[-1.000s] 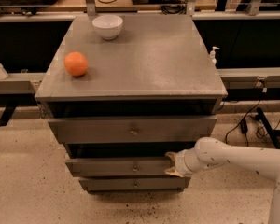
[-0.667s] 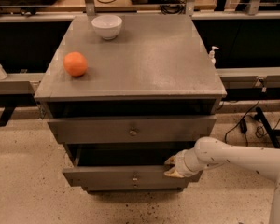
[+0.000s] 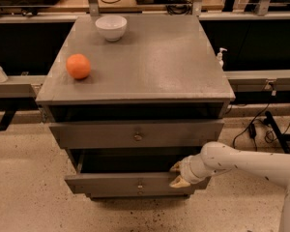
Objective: Open middle drawer
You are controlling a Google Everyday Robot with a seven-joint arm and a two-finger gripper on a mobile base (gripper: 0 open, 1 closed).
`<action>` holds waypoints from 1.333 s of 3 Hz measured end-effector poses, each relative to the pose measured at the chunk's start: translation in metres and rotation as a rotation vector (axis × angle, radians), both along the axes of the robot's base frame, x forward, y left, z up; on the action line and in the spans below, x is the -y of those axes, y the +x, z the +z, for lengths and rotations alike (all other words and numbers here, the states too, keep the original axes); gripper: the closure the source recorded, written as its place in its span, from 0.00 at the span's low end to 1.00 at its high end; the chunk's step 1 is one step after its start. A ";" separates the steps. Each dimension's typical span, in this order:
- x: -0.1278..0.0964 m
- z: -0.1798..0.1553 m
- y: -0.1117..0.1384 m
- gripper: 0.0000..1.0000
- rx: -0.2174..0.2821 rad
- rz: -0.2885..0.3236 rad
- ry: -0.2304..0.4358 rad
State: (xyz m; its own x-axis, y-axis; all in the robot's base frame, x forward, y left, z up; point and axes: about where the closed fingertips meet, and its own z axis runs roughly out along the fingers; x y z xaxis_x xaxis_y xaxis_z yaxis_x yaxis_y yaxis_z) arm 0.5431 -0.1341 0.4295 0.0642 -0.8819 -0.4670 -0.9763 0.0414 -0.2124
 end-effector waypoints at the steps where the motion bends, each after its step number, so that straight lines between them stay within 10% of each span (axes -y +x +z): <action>1: -0.001 -0.001 -0.001 0.10 -0.003 0.002 0.001; 4: -0.012 -0.011 -0.007 0.00 -0.050 0.040 0.008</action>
Offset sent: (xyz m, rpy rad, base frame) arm -0.0007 0.0012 -0.0011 0.0009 0.0023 0.0019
